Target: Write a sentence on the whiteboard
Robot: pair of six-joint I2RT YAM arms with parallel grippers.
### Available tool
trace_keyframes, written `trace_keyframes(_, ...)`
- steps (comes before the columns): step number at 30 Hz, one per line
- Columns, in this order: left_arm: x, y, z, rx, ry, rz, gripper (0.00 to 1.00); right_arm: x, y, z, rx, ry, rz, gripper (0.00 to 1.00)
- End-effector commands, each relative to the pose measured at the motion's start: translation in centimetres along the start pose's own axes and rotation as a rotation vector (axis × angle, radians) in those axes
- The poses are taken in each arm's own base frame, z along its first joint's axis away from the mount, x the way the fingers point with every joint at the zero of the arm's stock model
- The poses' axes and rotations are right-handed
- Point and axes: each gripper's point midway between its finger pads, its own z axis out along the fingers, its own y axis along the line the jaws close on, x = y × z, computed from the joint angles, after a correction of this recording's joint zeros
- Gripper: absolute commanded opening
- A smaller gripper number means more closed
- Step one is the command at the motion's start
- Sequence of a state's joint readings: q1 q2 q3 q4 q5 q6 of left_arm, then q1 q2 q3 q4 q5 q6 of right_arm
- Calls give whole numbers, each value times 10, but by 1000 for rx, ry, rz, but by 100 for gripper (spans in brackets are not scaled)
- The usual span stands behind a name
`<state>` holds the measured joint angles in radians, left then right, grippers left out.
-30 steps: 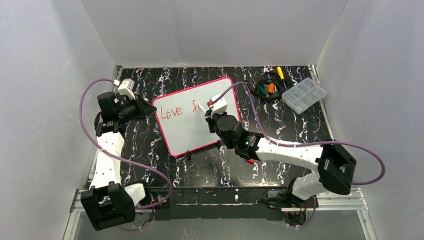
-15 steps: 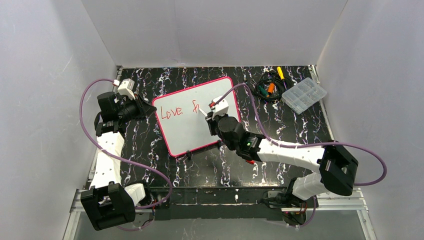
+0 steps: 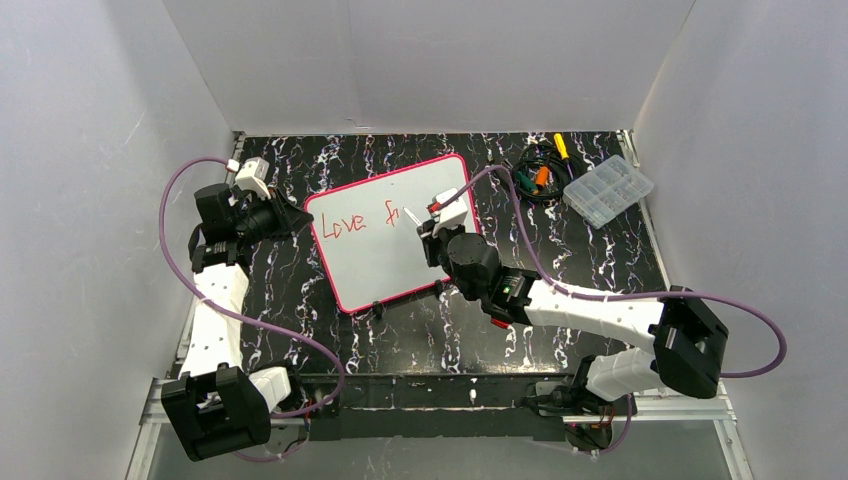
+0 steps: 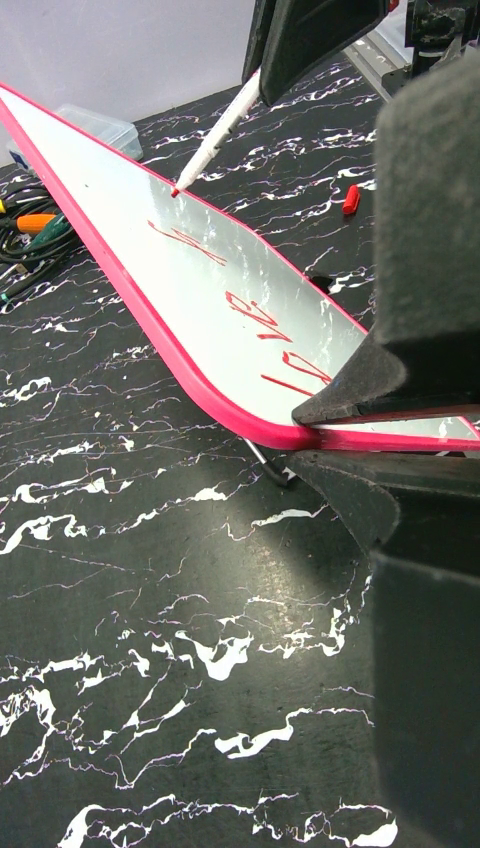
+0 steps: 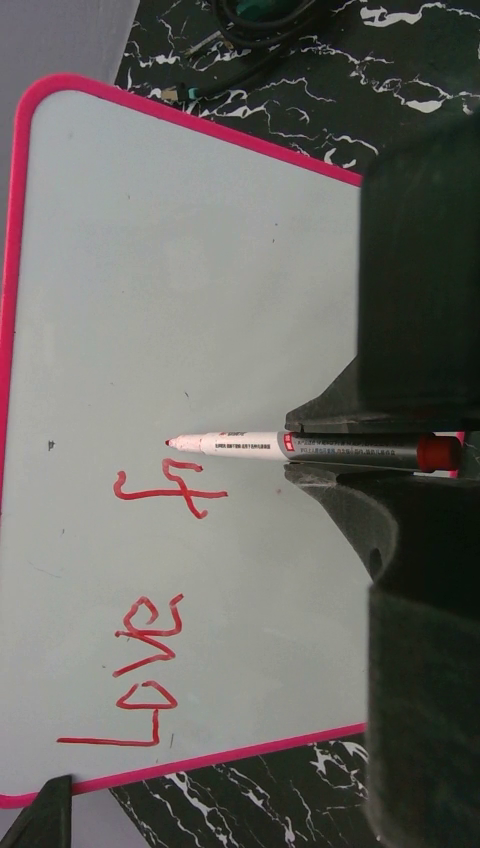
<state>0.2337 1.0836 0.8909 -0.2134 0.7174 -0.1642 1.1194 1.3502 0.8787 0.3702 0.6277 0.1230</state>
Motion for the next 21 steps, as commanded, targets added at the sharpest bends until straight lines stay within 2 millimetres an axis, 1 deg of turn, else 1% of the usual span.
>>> trace_keyframes(1,4,-3,-2,10,11,2,3,-35,3,8,22,-102,16,1)
trace_keyframes(5,4,-3,-2,11,11,3,3,-32,5,13,20,-97,3,1)
trace_keyframes(12,4,-3,-3,12,10,3,3,-30,8,15,10,-95,0,1)
trace_keyframes(21,4,-3,-3,12,11,1,3,-31,11,17,1,-102,-1,1)
